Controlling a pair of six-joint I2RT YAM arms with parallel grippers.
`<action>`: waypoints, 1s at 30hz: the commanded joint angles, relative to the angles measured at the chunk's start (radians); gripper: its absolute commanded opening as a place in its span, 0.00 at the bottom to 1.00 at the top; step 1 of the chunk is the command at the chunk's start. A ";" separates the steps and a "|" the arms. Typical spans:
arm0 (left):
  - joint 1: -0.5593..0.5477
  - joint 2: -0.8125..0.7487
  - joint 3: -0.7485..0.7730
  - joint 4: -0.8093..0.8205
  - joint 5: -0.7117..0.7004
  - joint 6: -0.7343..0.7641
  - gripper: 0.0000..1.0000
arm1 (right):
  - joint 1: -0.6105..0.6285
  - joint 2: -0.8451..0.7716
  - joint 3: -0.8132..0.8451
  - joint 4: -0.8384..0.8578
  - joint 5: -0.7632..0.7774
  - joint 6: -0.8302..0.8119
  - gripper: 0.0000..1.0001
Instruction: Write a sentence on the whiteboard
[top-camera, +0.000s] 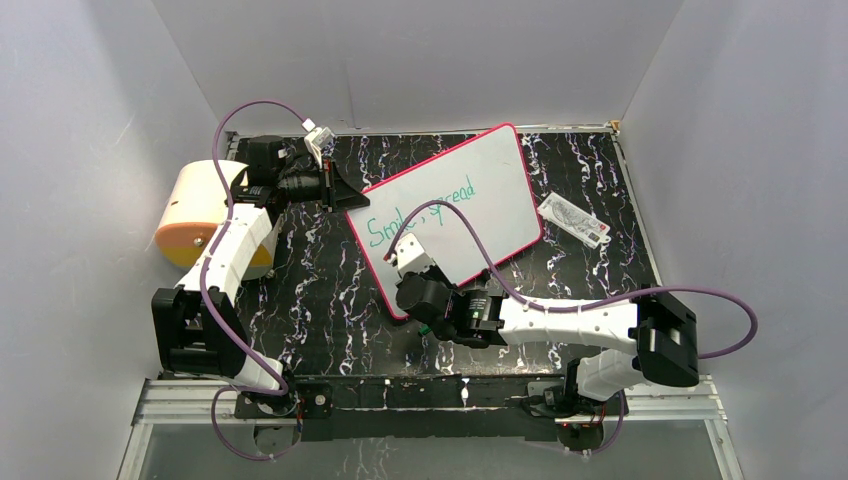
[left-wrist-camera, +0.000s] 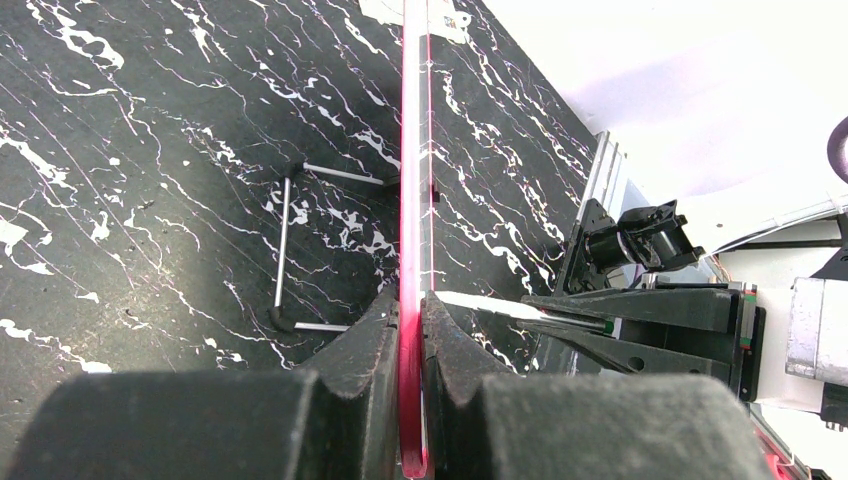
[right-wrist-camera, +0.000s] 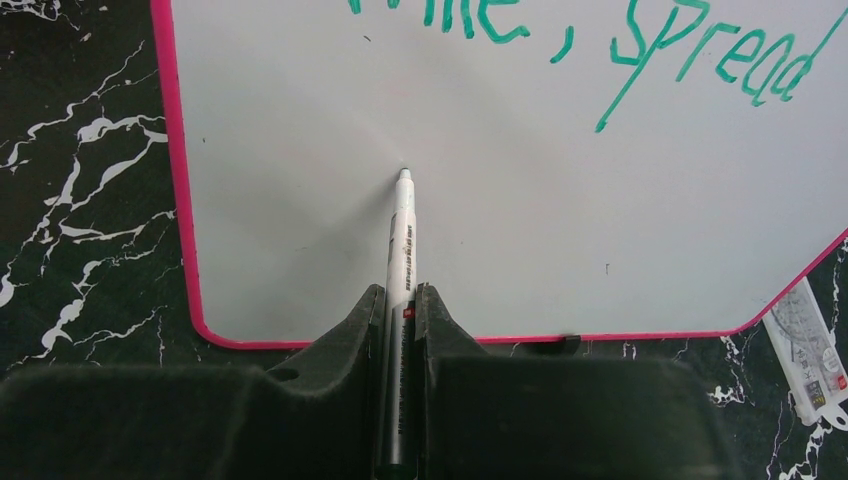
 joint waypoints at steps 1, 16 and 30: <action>-0.014 0.007 -0.034 -0.053 -0.048 0.026 0.00 | -0.004 0.013 0.007 0.056 0.036 0.000 0.00; -0.018 0.003 -0.036 -0.052 -0.046 0.027 0.00 | -0.018 0.034 0.021 0.066 0.011 -0.008 0.00; -0.018 0.000 -0.036 -0.052 -0.047 0.027 0.00 | -0.018 0.022 0.023 0.096 -0.025 -0.036 0.00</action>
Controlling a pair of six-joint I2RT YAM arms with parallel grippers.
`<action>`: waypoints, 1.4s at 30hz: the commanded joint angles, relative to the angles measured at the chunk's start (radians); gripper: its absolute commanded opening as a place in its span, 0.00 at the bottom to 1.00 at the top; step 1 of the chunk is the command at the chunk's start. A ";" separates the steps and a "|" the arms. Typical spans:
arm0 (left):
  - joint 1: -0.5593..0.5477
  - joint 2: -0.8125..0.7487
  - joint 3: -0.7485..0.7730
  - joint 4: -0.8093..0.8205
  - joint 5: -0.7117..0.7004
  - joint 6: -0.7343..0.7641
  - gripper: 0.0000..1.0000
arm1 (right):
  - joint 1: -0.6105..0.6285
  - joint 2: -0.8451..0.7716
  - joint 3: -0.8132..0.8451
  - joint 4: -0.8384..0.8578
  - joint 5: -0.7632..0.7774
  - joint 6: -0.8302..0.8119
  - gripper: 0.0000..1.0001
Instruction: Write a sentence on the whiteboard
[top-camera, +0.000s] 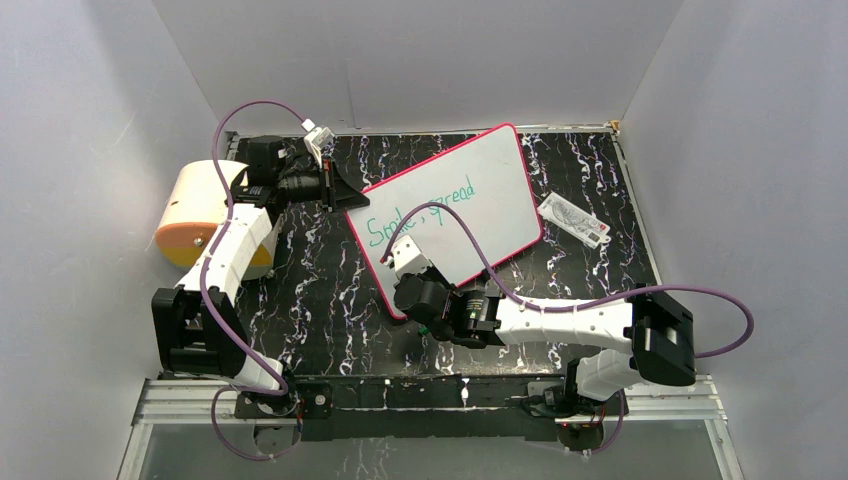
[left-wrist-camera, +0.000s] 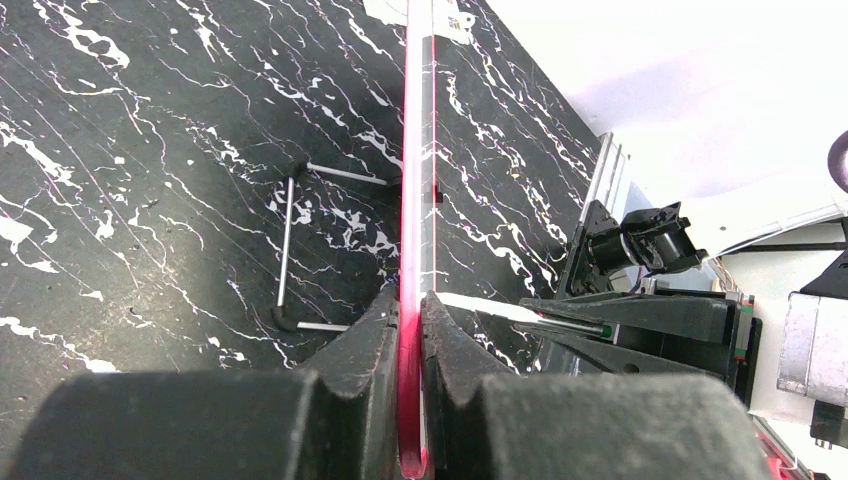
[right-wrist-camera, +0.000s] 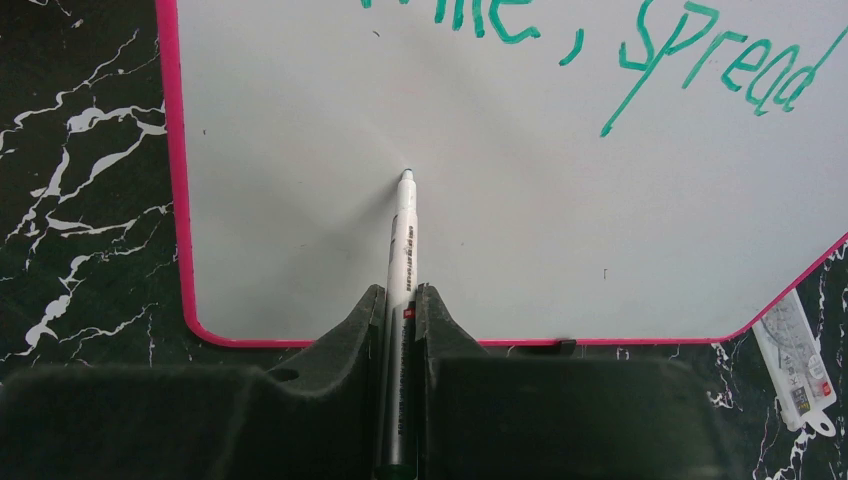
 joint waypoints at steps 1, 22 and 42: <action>-0.018 0.000 -0.036 -0.053 -0.042 0.027 0.00 | -0.013 0.004 0.023 0.079 -0.027 -0.006 0.00; -0.018 0.000 -0.034 -0.053 -0.043 0.027 0.00 | -0.013 -0.005 0.024 0.082 -0.031 -0.001 0.00; -0.018 0.000 -0.033 -0.052 -0.043 0.027 0.00 | -0.014 -0.015 0.025 0.116 0.006 -0.009 0.00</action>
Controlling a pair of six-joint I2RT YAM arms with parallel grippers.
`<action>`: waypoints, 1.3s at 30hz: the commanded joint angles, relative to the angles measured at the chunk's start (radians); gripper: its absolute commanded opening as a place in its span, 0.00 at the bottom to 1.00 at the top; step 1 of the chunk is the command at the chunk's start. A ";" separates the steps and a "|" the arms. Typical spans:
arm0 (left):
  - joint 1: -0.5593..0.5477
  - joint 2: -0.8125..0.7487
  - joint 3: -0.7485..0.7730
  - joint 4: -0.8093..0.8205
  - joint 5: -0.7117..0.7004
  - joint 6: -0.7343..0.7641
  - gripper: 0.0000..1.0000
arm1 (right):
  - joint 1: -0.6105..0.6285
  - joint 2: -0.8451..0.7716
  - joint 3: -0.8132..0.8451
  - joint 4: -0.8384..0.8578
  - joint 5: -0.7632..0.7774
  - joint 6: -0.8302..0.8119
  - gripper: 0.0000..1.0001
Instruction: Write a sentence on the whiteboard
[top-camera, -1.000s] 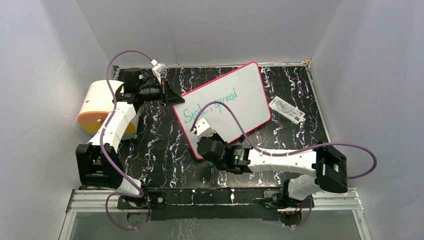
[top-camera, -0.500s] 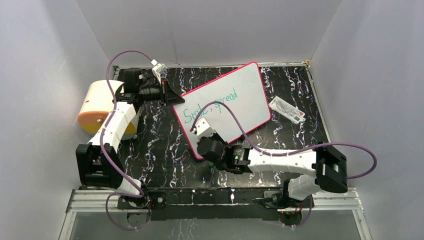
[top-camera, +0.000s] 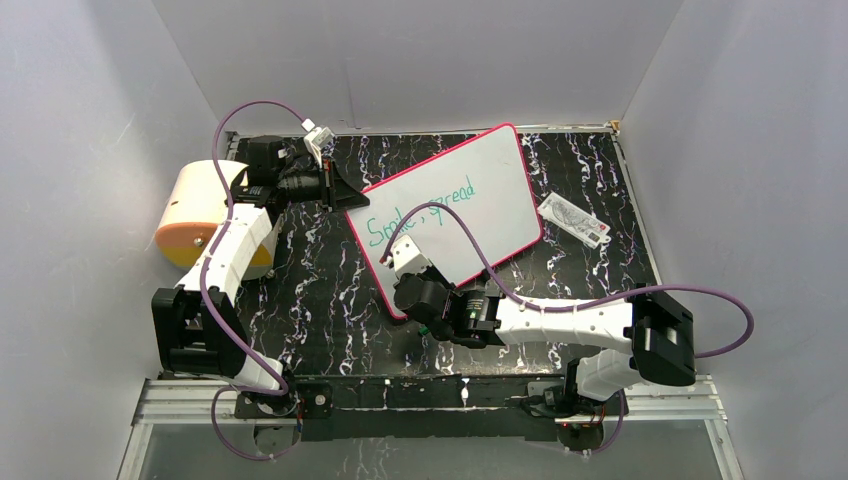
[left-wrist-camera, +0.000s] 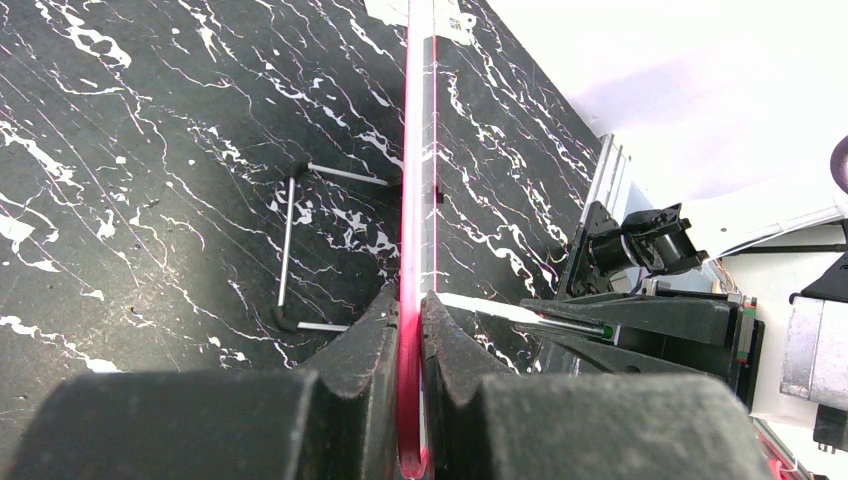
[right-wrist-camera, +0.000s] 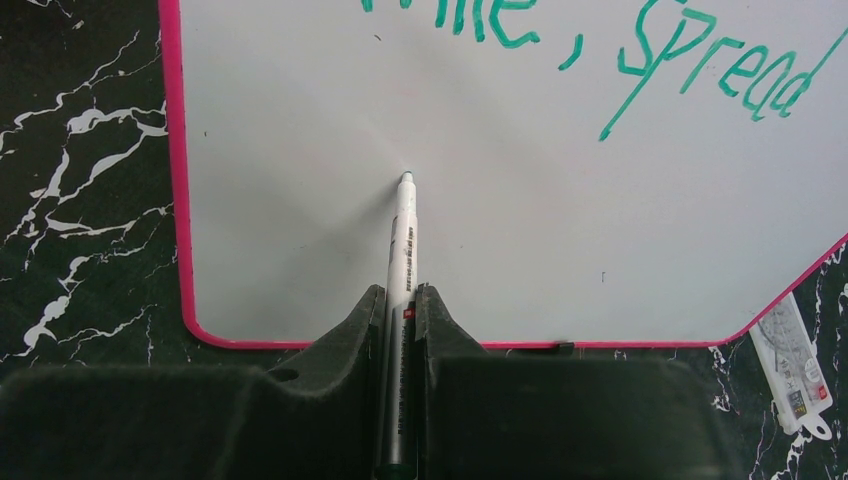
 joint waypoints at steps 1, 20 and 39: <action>-0.018 -0.001 -0.033 -0.053 -0.040 0.029 0.00 | -0.011 -0.016 0.025 0.111 0.010 0.002 0.00; -0.018 -0.004 -0.035 -0.053 -0.043 0.030 0.00 | -0.011 -0.001 0.055 0.057 -0.077 -0.010 0.00; -0.018 -0.003 -0.035 -0.052 -0.044 0.030 0.00 | -0.011 0.004 0.057 -0.084 -0.094 0.041 0.00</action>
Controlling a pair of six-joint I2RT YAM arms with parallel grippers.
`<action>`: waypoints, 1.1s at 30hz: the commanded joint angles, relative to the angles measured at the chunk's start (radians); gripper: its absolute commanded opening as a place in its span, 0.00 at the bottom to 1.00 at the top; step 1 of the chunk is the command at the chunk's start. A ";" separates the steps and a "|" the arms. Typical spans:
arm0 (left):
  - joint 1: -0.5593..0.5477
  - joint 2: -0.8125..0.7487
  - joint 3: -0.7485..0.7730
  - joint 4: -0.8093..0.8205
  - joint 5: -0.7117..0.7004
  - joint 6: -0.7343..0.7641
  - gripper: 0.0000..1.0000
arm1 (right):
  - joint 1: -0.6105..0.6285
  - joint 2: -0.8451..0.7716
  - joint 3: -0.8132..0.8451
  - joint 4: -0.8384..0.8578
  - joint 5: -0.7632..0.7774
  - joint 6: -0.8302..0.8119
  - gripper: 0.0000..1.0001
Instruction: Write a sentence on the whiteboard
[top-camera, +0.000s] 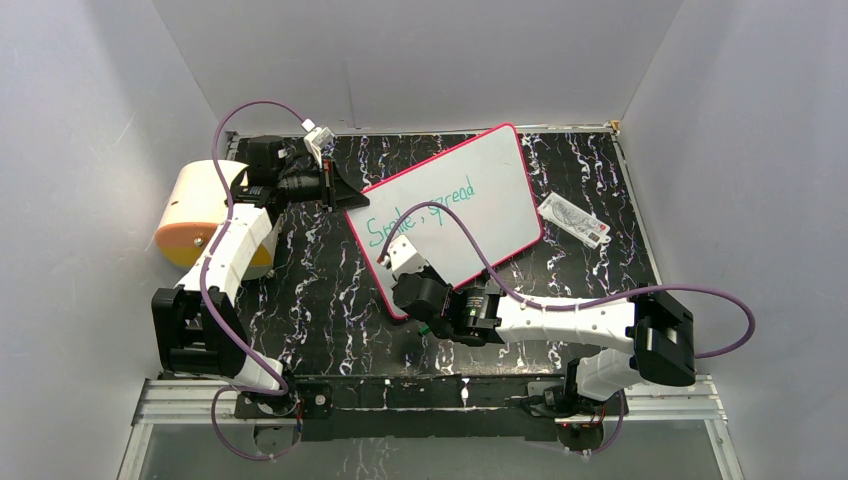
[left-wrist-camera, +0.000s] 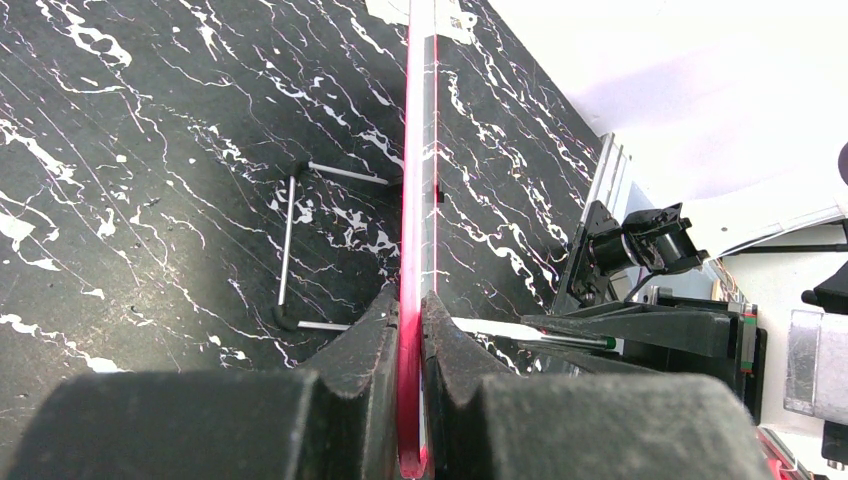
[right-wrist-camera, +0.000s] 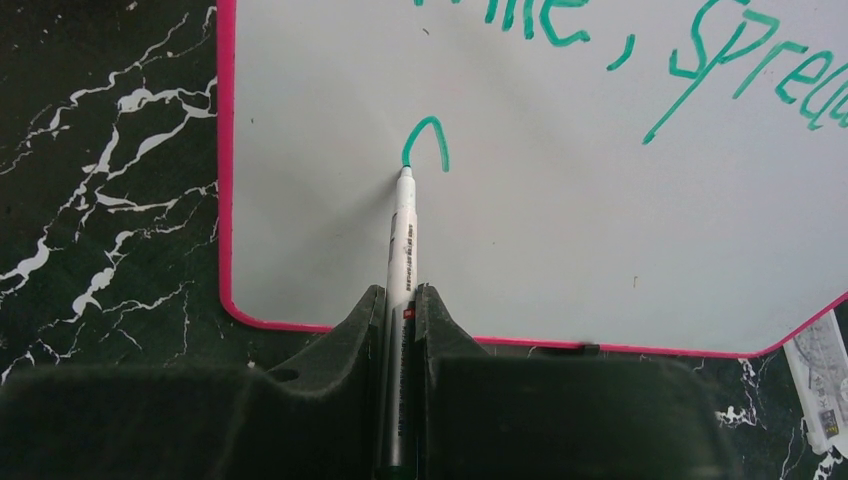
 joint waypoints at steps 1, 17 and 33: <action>-0.018 -0.003 -0.034 -0.052 -0.043 0.030 0.00 | -0.009 0.003 0.029 -0.048 -0.002 0.027 0.00; -0.018 0.002 -0.035 -0.052 -0.042 0.030 0.00 | -0.008 -0.005 0.027 -0.098 -0.004 0.047 0.00; -0.018 0.000 -0.035 -0.053 -0.043 0.029 0.00 | -0.008 -0.002 0.036 0.004 -0.078 0.006 0.00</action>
